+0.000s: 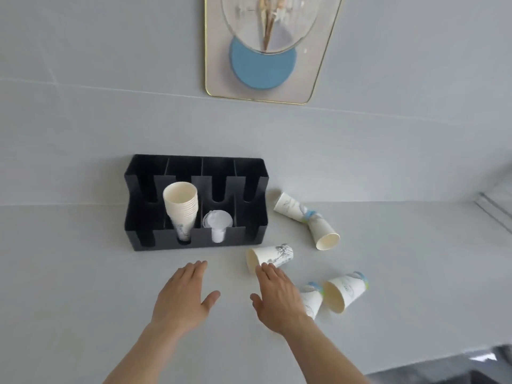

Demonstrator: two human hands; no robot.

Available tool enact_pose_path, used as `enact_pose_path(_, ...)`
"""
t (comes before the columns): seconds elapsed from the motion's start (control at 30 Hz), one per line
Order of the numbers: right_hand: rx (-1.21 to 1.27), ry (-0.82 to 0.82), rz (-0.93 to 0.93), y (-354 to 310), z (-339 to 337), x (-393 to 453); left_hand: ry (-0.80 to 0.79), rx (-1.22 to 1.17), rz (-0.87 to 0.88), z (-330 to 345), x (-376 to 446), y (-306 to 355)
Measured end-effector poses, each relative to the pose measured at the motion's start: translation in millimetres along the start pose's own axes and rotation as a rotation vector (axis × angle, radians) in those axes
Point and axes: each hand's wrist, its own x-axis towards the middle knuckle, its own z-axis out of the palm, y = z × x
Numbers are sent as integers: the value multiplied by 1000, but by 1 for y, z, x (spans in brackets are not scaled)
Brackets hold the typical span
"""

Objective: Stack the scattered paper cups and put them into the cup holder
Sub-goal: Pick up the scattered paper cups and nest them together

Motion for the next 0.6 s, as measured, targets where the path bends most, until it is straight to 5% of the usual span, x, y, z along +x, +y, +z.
enact_pose_path(0.3,-11,-34,96,159,-14,-15,-107,-77,38,71,27,141)
enact_pose_path(0.6,-144,-314,-37,230,5,-29,-360,-49,-123,130,18,199)
